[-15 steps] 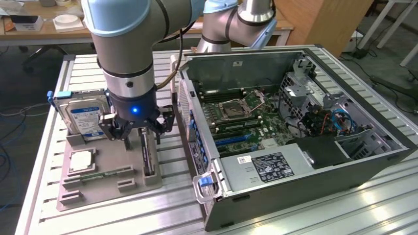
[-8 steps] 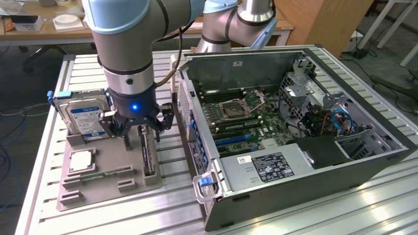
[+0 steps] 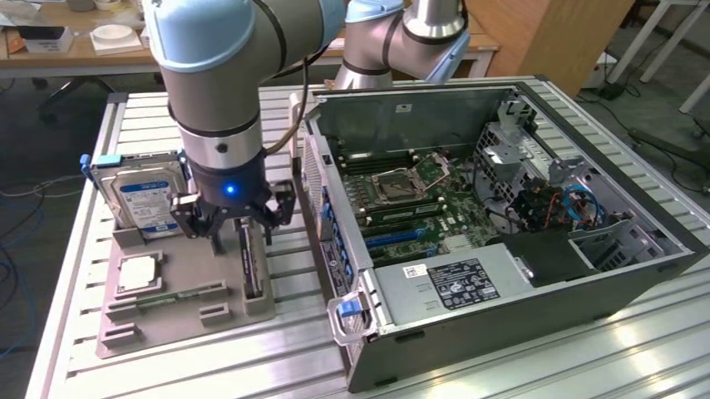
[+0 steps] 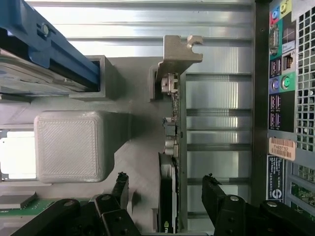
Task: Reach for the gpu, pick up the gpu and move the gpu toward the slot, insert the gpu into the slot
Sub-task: 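Pick up the gpu and move the gpu toward the slot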
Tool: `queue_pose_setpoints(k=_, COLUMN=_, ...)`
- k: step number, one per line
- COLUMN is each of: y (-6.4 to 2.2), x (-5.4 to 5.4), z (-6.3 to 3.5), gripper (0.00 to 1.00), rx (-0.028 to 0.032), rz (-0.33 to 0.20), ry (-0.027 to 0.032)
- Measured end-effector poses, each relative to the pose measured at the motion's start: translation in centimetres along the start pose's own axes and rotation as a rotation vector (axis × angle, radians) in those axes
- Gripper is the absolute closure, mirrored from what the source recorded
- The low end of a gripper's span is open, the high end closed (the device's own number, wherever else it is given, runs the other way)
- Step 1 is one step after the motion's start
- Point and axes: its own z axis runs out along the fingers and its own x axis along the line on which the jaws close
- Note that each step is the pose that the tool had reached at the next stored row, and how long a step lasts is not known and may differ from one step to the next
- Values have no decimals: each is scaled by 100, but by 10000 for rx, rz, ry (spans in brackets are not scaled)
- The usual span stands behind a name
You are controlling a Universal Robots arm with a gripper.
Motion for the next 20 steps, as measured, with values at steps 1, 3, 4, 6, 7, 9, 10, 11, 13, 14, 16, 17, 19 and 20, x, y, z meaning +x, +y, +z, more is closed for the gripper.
queue_pose_setpoints(k=1, y=-1, x=0, z=11, gripper=29, rx=0, rz=0, ry=2)
queue_pose_setpoints(k=3, y=-1, x=0, z=23, gripper=29, rx=1, rz=1, ry=12)
queue_pose_setpoints(k=4, y=-1, x=1, z=23, gripper=29, rx=3, rz=1, ry=21)
queue_pose_setpoints(k=6, y=-1, x=0, z=23, gripper=29, rx=3, rz=1, ry=28)
queue_pose_setpoints(k=7, y=-1, x=0, z=24, gripper=29, rx=1, rz=1, ry=28)
queue_pose_setpoints(k=9, y=-1, x=0, z=25, gripper=29, rx=1, rz=1, ry=32)
queue_pose_setpoints(k=10, y=-1, x=0, z=25, gripper=29, rx=1, rz=1, ry=34)
queue_pose_setpoints(k=11, y=-1, x=0, z=25, gripper=29, rx=1, rz=1, ry=36)
queue_pose_setpoints(k=13, y=-1, x=0, z=26, gripper=31, rx=1, rz=1, ry=40)
queue_pose_setpoints(k=14, y=-1, x=0, z=26, gripper=37, rx=1, rz=2, ry=43)
queue_pose_setpoints(k=16, y=-1, x=0, z=27, gripper=44, rx=1, rz=2, ry=49)
queue_pose_setpoints(k=17, y=-1, x=0, z=27, gripper=50, rx=1, rz=2, ry=52)
queue_pose_setpoints(k=19, y=-1, x=0, z=28, gripper=50, rx=1, rz=2, ry=58)
queue_pose_setpoints(k=20, y=-1, x=0, z=28, gripper=50, rx=2, rz=3, ry=60)
